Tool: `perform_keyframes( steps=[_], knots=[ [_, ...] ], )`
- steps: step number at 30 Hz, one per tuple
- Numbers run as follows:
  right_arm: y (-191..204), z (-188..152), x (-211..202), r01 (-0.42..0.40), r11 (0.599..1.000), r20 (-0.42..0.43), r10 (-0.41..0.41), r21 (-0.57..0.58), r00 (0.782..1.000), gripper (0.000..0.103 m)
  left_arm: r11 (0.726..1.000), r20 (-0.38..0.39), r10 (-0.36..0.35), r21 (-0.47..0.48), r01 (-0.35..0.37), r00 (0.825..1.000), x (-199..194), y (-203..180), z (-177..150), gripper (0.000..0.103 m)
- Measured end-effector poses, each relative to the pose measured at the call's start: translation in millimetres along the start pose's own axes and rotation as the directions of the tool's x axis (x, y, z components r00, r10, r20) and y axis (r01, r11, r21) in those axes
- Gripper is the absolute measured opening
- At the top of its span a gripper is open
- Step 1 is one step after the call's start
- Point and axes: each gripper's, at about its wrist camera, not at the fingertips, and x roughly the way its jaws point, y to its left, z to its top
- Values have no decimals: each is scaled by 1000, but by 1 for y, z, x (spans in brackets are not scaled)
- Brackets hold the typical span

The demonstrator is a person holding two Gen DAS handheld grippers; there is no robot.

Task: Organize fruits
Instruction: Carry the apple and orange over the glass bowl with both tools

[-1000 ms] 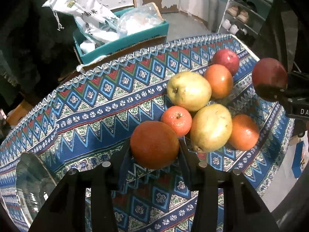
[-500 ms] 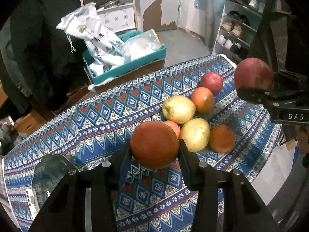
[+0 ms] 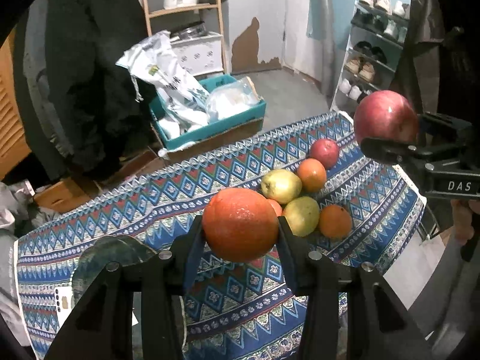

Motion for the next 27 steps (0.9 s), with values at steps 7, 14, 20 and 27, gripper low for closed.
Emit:
perform_keyframes(
  steps=[7,14,20,27],
  knots=[
    [18,10,-14,-35,999,41,36,-26,998,79,1000,47,16,-24,-15,999,-26,13,-1,47],
    [40,21,-18,-77,996,60,80,-55,995,79,999,82,37,-41,-34,996,-43,27,-3,47],
    [61,33,-9,-116,990,55,121,-80,991,79,997,98,47,-68,-40,994,-54,41,-6,47],
    [93,44,5,-166,979,39,171,-119,984,79,992,98,79,-109,-68,992,-61,61,-14,47]
  ],
)
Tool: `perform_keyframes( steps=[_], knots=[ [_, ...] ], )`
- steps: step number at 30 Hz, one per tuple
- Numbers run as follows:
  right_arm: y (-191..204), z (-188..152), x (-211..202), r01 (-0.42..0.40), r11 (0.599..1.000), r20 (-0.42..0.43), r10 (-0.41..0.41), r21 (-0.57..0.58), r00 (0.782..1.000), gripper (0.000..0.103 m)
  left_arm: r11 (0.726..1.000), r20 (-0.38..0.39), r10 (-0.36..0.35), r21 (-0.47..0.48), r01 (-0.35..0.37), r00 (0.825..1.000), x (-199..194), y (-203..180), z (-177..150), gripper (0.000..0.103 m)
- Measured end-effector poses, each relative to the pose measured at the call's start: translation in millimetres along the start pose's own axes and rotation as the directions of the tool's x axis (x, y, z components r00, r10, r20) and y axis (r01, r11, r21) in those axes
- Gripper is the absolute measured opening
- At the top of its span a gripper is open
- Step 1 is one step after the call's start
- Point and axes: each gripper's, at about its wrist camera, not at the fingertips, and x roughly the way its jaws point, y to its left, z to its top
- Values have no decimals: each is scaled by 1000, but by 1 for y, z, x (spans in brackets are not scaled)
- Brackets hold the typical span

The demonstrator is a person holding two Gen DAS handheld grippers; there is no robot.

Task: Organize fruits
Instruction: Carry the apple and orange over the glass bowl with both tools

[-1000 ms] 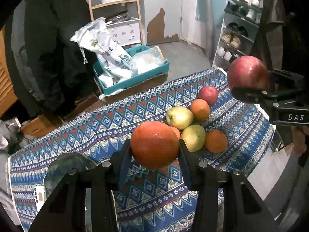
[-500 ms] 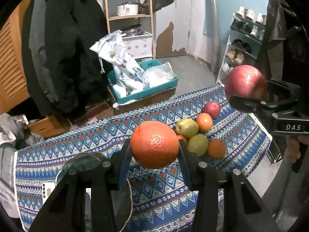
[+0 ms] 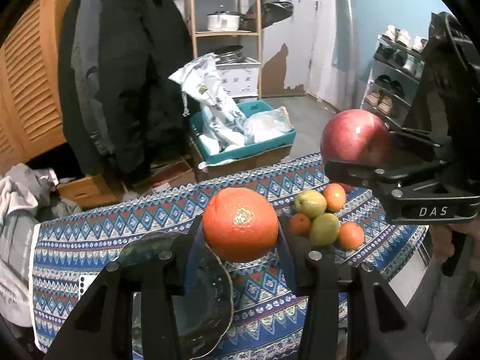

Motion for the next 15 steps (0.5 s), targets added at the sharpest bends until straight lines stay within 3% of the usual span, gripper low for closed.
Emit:
perform_keyframes(
  steps=[15],
  knots=[
    [63,27,41,-103,991,-39,100,-80,994,79,990,-25,79,-119,-81,997,-7,61,-19,47]
  ],
)
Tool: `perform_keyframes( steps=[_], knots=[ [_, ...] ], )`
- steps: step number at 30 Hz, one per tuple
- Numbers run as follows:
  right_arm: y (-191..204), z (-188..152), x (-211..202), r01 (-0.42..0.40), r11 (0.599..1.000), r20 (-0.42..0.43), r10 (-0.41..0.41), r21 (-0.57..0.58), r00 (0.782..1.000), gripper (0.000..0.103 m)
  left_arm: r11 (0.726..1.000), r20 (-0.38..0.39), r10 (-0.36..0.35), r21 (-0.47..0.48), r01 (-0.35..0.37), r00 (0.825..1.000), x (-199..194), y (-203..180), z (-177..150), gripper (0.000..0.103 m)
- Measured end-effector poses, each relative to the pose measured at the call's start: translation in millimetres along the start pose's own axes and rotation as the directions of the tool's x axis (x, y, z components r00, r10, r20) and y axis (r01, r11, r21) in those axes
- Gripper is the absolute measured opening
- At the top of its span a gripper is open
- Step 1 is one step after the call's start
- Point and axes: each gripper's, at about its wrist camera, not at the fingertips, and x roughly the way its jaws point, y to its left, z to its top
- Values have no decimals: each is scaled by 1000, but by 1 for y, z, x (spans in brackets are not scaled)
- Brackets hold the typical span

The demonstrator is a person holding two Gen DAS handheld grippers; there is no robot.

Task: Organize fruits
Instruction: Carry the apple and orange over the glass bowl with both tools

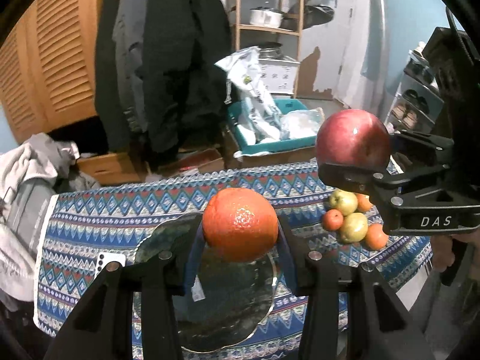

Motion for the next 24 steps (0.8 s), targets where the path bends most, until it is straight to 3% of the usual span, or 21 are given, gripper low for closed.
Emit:
perform_keyframes(
  steps=[10,17,24],
  knots=[
    [38,18,44,-59,998,-52,57,-38,997,79,995,-40,42,-85,-45,998,11,45,-15,47],
    [56,19,82,-111,993,-109,106,-40,988,79,988,-109,73,-128,-87,991,32,73,-33,47],
    [63,6,119,-132,991,-189,126,-18,974,79,979,-180,55,-183,-88,982,61,95,-53,47]
  ],
)
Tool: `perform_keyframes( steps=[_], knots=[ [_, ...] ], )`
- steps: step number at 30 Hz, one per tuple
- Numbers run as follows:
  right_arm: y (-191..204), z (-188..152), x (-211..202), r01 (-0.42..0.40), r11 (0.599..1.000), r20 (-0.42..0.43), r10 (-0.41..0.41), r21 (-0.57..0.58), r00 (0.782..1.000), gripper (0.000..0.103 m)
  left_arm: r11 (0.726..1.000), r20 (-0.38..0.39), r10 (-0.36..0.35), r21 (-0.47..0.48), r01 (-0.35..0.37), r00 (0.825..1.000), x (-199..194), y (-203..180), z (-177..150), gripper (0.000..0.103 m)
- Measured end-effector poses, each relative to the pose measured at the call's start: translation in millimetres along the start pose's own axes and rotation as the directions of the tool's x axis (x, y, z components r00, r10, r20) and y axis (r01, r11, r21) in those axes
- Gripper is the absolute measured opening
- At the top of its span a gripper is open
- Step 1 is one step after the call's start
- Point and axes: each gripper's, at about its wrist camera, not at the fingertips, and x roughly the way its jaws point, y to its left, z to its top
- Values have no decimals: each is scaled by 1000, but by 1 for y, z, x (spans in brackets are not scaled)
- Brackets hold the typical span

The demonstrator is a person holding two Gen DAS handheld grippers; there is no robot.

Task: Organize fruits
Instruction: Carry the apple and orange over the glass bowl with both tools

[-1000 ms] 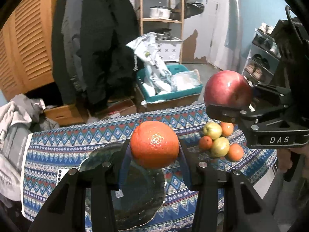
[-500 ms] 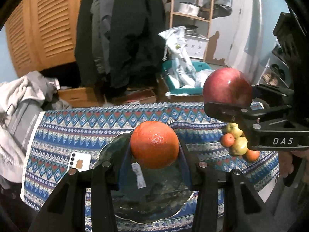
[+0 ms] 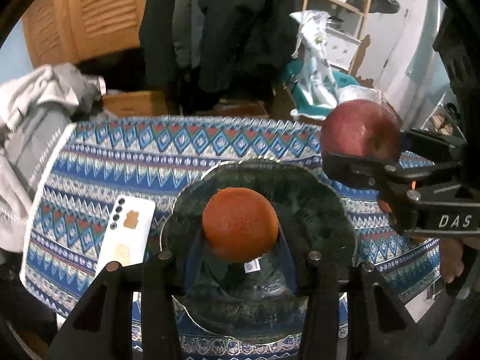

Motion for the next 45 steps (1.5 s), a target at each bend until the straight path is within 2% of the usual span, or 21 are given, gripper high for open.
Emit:
perform_keyframes(
  steps=[8,15,18,27,38,45],
  knots=[
    [-1,-13,33,-14,1000,-82,15,16,997,79,999,-99,32,-38,-36,995,34,13,-12,47],
    [2,-22,46,-16,1000,-123,18,10,992,79,998,-166,47,-31,-53,985,52,14,-18,49],
    [2,-27,51,-18,1000,-142,20,12,990,79,998,-168,49,-31,-55,985,54,15,-19,54],
    [1,-40,69,-25,999,-202,29,20,979,79,996,-168,68,-37,-76,983,46,18,-21,57],
    [-2,-56,86,-24,999,-274,33,38,961,79,996,-173,81,-20,-85,982,41,14,-23,57],
    [1,-59,84,-28,999,-277,34,27,960,79,997,-165,74,-15,-77,984,34,10,-21,58]
  ],
)
